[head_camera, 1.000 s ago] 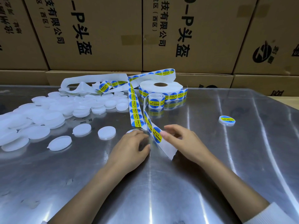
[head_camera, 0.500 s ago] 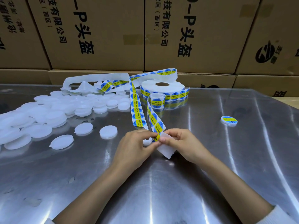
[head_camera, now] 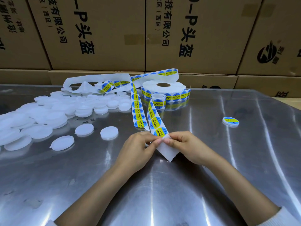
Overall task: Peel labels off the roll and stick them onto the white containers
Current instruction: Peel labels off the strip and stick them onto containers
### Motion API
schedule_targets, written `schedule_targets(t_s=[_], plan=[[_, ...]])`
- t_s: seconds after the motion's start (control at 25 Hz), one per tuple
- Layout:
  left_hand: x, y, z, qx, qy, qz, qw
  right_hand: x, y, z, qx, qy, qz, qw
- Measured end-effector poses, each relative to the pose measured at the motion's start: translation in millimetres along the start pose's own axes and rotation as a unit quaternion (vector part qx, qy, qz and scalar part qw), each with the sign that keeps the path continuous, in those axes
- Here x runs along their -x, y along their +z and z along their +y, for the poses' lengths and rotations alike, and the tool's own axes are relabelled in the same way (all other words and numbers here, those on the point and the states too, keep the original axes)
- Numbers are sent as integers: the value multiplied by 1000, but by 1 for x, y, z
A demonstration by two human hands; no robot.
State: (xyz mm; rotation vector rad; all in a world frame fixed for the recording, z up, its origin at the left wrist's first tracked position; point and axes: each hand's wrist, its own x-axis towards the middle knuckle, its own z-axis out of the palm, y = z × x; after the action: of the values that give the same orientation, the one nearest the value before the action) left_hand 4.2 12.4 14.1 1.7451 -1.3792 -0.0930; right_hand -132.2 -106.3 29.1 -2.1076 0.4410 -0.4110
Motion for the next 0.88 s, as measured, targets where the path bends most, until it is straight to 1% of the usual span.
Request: schedule_targets(t_s=[0.08, 0.2, 0.24, 0.32, 0.4, 0.48, 0.56, 0.6, 0.64, 0.72, 0.8, 0.88], plan=[[-3, 1, -1, 11, -20, 28, 999, 0, -2, 1, 54, 5, 24, 998], [-8, -3, -1, 75, -40, 102, 991, -2, -9, 7, 93, 57, 112, 988], [-9, -6, 0, 109, -49, 129, 984, -2, -11, 9, 101, 82, 141, 982], [-11, -12, 2, 177, -73, 181, 965, -3, -13, 12, 104, 127, 174, 971], [-11, -16, 5, 203, -77, 211, 953, -2, -12, 11, 109, 147, 198, 963], [-10, -18, 8, 197, -65, 214, 955, 0, -11, 6, 127, 96, 253, 954], [-9, -17, 11, 195, -47, 204, 958, 3, -5, -6, 115, 4, 305, 945], [-9, -17, 12, 199, -41, 199, 959, 4, -1, -12, 103, -31, 318, 942], [-9, -17, 14, 206, -35, 196, 958, 4, 2, -17, 87, -45, 321, 942], [-8, -17, 19, 217, -14, 193, 957, 6, 7, -25, 34, -37, 300, 953], [-6, -17, 23, 224, 14, 184, 957, 6, 5, -34, -74, -8, 230, 970], [-6, -17, 25, 226, 28, 171, 959, 6, 3, -39, -166, 77, 124, 975]])
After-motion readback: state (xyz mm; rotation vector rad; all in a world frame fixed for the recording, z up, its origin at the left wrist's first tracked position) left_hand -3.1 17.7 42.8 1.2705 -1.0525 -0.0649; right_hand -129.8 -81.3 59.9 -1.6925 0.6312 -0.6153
